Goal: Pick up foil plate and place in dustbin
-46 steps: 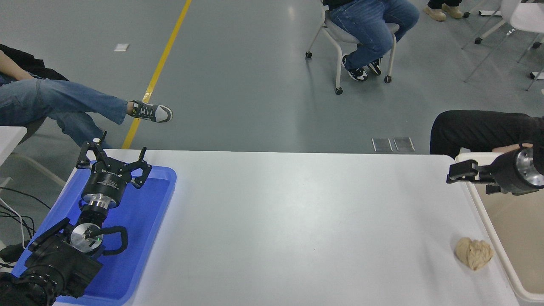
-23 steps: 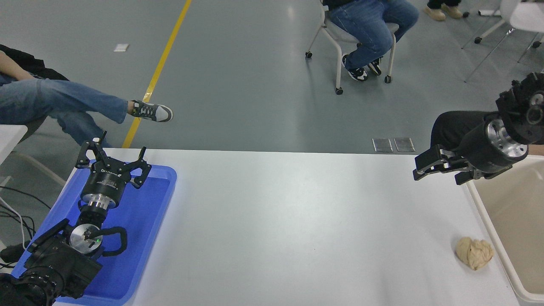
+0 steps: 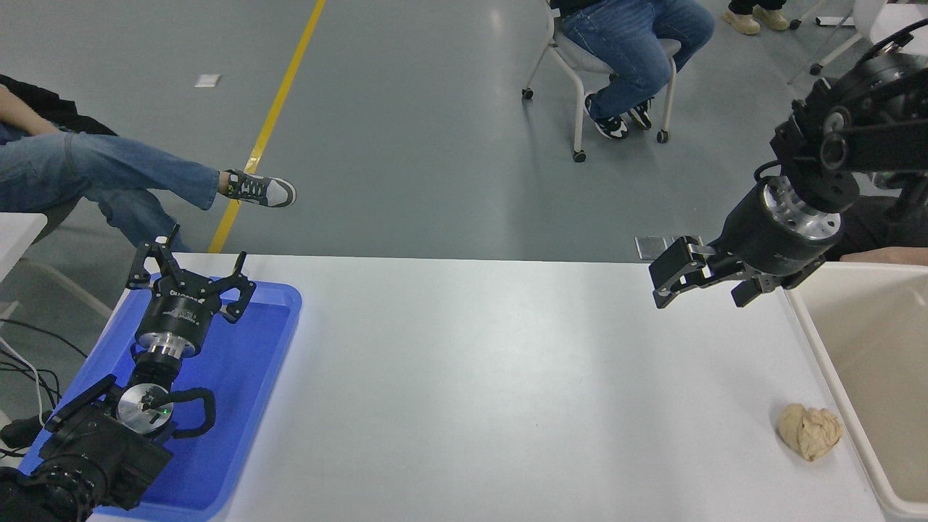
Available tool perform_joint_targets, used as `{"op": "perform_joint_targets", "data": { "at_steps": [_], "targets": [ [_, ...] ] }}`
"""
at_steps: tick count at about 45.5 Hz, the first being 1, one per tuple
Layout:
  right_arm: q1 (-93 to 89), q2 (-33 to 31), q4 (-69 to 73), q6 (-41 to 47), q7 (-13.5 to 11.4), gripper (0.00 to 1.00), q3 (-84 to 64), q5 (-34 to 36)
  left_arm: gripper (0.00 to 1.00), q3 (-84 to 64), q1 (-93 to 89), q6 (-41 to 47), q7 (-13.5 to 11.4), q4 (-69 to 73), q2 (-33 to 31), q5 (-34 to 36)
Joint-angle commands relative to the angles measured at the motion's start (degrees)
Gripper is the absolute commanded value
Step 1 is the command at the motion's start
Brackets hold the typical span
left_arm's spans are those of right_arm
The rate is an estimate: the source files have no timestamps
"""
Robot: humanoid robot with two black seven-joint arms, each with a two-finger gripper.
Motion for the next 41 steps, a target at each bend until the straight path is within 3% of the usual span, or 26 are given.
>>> {"op": "perform_joint_targets", "data": {
  "at_steps": [1,41],
  "targets": [
    [2.1,6.6,0.1,-0.3,0.1,1.00,-1.9,3.2,1.00,0.0,0.1,0.0,0.0,0.0,0.0,0.0],
    [3.0,4.9,0.3,-0.4,0.1,1.00,-3.6,4.4,1.00,0.0,0.1,0.0,0.0,0.0,0.0,0.0]
  ]
}}
